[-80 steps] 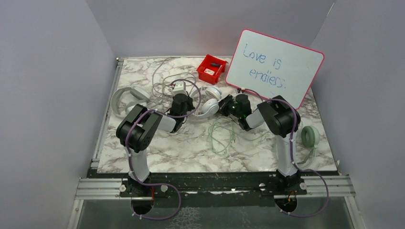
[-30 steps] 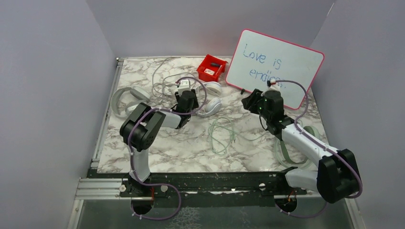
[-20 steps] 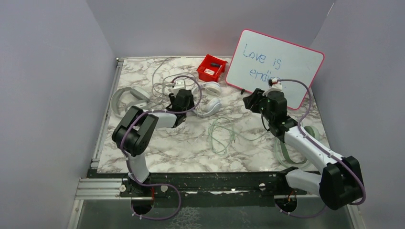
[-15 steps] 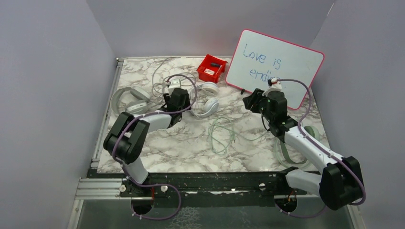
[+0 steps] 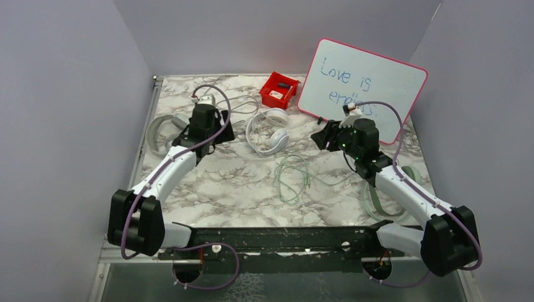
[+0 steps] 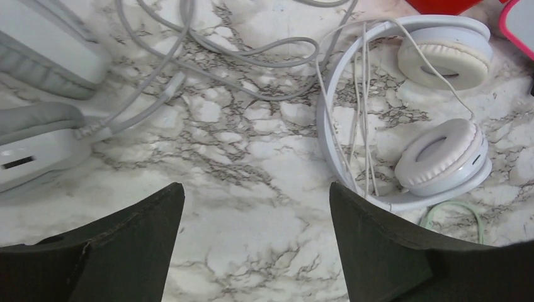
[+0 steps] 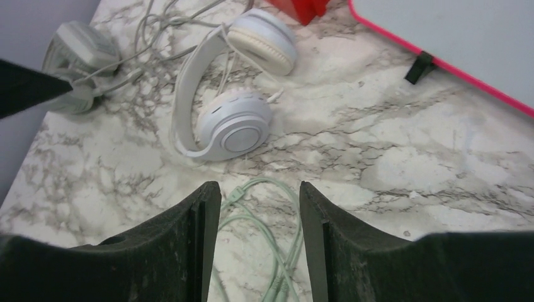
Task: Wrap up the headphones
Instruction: Pick up the headphones from the center of the board.
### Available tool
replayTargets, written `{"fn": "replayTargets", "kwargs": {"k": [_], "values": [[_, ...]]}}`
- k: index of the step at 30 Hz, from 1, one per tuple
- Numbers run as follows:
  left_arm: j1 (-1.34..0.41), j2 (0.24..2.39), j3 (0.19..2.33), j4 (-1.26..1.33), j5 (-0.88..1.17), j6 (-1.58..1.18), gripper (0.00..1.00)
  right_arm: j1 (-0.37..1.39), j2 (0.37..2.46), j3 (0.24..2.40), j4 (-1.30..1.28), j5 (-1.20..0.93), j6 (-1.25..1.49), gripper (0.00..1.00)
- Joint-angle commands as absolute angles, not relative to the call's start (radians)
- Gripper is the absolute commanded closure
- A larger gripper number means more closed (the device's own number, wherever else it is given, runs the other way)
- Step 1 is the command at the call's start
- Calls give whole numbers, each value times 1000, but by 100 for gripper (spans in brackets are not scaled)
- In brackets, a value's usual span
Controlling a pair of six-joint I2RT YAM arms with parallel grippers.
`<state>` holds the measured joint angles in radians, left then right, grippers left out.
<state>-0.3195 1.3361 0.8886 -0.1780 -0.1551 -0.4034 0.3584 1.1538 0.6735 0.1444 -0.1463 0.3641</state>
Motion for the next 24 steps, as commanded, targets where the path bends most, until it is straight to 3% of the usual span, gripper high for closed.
{"fn": "replayTargets", "kwargs": {"k": [1,7,10,14,15,17,24], "values": [[-182,1266,1064,-438,-24,-291,15,356,1176,705,140,-387,331,45],[106,1333,1281,-599,24,-200,15,356,1179,718,100,-524,319,36],[146,1397,1325,-589,-88,-202,15,356,1169,751,49,-544,289,28],[194,1533,1375,-507,-154,-214,13,357,1165,777,11,-586,289,25],[205,1578,1395,-502,-160,-214,13,357,1163,783,4,-598,290,21],[228,1664,1426,-499,-166,-224,13,357,1163,796,-21,-616,286,2],[341,1726,1367,-406,-203,-252,14,357,1164,824,-76,-617,259,1]]}}
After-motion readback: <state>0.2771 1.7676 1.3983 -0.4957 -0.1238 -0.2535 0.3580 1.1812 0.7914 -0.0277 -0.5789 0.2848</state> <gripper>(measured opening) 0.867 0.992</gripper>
